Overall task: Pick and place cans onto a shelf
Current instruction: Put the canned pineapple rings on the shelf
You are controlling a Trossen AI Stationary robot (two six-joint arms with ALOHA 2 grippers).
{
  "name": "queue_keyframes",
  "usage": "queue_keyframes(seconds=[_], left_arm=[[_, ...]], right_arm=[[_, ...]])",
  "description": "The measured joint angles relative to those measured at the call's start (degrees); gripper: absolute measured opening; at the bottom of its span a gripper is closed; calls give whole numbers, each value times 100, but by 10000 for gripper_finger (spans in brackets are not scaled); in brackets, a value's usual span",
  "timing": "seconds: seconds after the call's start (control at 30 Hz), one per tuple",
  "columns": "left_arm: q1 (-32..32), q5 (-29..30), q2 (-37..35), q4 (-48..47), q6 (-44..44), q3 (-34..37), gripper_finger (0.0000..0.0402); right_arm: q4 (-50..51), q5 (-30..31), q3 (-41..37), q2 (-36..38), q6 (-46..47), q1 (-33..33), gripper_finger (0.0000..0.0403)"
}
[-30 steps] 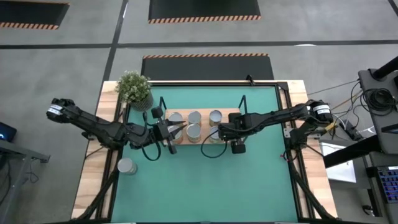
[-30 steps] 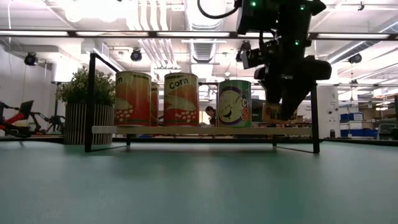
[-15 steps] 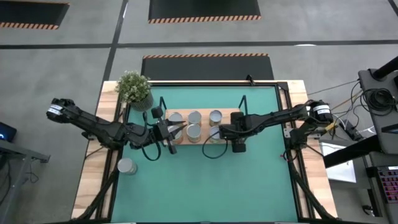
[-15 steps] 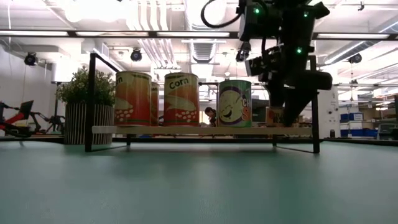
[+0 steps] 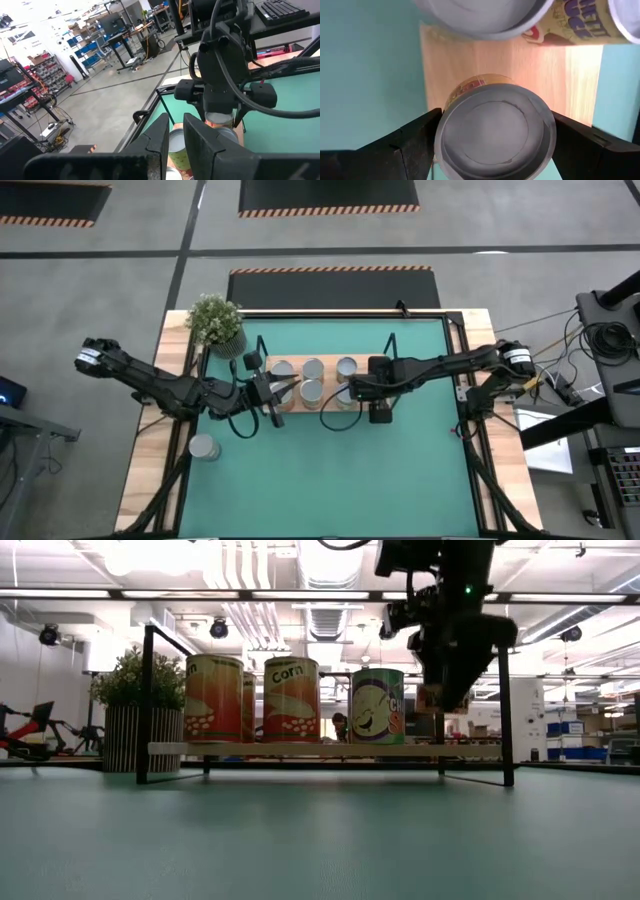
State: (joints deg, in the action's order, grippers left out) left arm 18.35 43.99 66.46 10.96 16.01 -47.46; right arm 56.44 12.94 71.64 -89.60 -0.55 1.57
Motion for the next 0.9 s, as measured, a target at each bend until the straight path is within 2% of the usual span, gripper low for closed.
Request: queue_keyframes(seconds=[0.17,0.5,0.63,0.9], left_arm=[[0,-2,0,0,0,0,39],[-1,-1,0,3,-49,0,39],[0,-2,0,2,-171,0,39],[0,-2,1,-6,-326,0,39]], right_arm=[[494,-284,423,10,294,54,315],[742,-233,1098,359,748,601,315],[715,93,1030,500,927,794,315],[372,222,377,507,744,683,315]])
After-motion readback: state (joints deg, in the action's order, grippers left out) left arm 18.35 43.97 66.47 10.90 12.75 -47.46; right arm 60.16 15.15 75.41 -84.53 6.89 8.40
